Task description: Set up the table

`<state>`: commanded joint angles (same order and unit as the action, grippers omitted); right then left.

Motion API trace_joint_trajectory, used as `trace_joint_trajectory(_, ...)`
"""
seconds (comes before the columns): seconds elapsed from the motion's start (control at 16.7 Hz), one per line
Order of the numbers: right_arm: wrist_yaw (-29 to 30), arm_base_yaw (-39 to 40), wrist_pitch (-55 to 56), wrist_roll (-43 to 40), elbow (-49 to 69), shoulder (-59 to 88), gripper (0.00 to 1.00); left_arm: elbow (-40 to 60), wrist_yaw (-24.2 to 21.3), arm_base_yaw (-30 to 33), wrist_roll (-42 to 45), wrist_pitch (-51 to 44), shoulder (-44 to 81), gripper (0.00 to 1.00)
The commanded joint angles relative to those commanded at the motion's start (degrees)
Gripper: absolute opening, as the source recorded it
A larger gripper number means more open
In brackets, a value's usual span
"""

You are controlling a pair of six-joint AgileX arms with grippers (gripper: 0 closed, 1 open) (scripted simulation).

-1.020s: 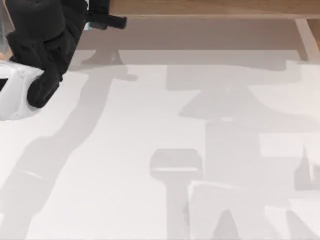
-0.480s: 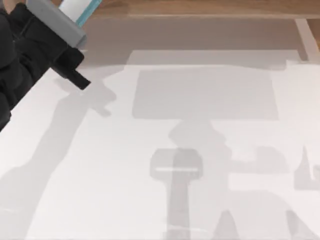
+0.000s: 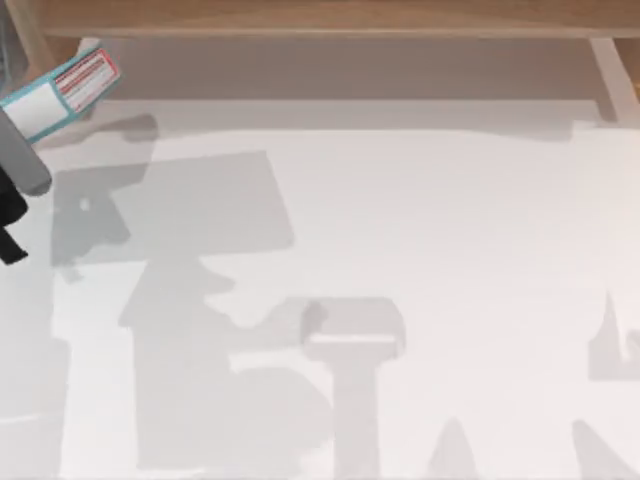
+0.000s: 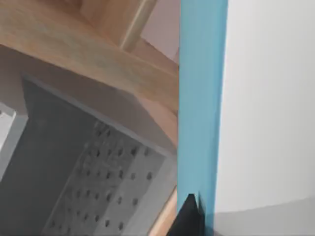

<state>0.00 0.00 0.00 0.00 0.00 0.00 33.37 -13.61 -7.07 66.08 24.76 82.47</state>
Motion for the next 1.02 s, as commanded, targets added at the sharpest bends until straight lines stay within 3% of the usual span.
trace_joint_trajectory(0.3,0.0,0.0,0.0,0.0,0.0,0.0,1.0,3.4,-6.1,-13.6,14.6,2.5,6.3,0.0)
trace_joint_trajectory(0.48,0.0,0.0,0.0,0.0,0.0,0.0,1.0,8.8,-9.7,-18.6,21.8,6.1,11.6,0.0)
trace_joint_trajectory(1.02,0.0,0.0,0.0,0.0,0.0,0.0,1.0,20.0,-17.2,-21.9,33.4,13.4,26.8,0.0)
